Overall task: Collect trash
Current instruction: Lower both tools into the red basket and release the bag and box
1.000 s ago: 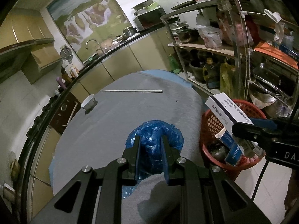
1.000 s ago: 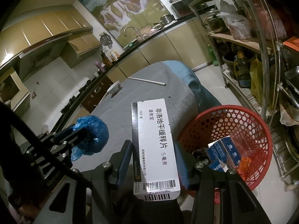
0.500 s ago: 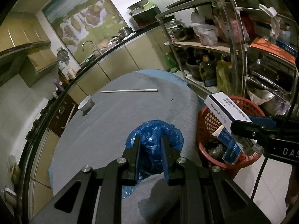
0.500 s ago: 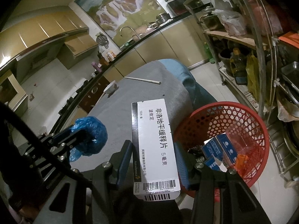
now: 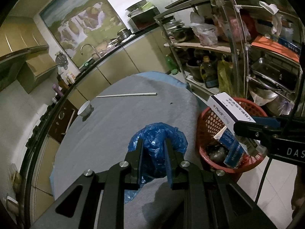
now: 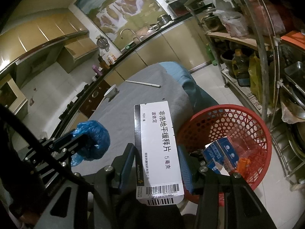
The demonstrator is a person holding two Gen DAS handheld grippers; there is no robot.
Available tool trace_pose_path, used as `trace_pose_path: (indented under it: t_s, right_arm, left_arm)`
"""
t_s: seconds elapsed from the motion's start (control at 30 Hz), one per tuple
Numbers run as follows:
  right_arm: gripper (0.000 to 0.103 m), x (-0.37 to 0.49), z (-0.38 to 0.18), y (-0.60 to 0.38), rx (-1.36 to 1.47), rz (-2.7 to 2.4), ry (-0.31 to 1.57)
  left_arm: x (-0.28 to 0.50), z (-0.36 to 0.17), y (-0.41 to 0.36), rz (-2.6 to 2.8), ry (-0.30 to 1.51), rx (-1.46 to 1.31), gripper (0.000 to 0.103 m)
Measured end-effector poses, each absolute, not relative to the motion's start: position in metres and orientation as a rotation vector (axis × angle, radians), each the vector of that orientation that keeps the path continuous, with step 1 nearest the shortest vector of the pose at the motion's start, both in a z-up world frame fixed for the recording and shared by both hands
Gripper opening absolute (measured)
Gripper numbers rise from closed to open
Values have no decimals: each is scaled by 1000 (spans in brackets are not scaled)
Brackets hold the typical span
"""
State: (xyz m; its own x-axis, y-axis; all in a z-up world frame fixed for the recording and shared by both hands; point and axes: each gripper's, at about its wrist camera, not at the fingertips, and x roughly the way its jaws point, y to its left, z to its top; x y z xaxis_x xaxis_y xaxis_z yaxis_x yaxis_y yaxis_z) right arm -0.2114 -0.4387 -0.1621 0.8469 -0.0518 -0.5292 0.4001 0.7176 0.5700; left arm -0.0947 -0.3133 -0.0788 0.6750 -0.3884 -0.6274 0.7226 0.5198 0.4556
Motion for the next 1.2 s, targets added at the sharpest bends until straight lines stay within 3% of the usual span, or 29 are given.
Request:
trace_pose_path:
  t_s: [1.2]
  right_arm:
    - [49, -260, -172, -478, 788, -387, 497]
  left_arm:
    - [-113, -89, -358, -820, 499, 782, 21]
